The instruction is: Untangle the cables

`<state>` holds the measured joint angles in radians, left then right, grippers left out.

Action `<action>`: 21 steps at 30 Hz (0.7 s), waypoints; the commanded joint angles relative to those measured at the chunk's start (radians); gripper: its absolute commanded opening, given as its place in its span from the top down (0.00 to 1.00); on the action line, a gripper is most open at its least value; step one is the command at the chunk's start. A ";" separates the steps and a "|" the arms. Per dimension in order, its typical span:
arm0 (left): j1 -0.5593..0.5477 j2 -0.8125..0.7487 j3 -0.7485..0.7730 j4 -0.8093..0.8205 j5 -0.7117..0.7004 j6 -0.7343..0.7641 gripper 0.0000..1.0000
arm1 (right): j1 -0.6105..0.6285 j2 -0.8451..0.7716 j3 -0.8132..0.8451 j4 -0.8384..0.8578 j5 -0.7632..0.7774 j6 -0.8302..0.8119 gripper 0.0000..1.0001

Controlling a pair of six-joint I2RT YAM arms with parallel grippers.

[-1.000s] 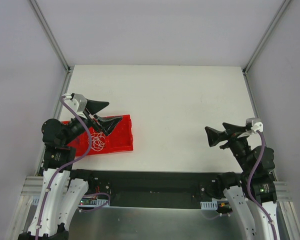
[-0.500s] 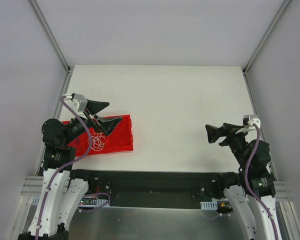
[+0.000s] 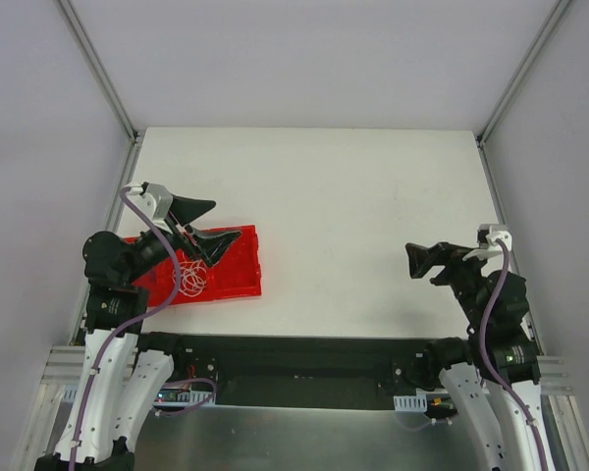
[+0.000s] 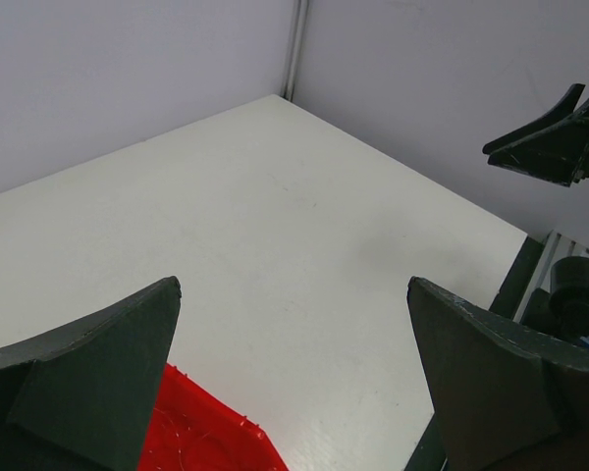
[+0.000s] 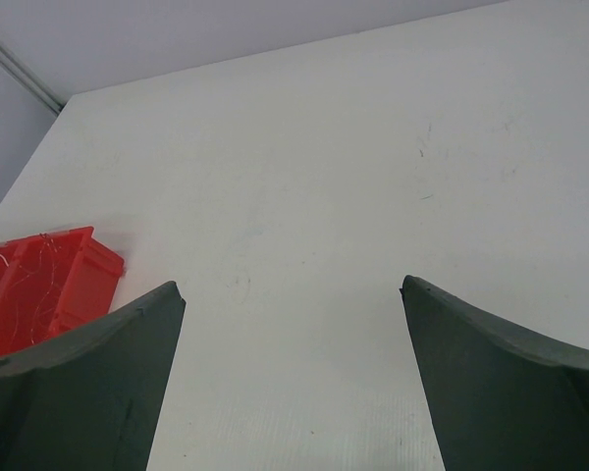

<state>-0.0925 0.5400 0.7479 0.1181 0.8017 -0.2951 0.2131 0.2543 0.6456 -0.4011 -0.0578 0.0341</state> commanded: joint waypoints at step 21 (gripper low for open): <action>-0.018 0.163 0.056 -0.081 -0.067 -0.016 0.01 | -0.003 0.132 0.046 -0.002 0.140 0.058 0.04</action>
<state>-0.1055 0.7059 0.8154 0.0025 0.7273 -0.3275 0.2131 0.3550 0.6464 -0.3996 0.0204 0.0601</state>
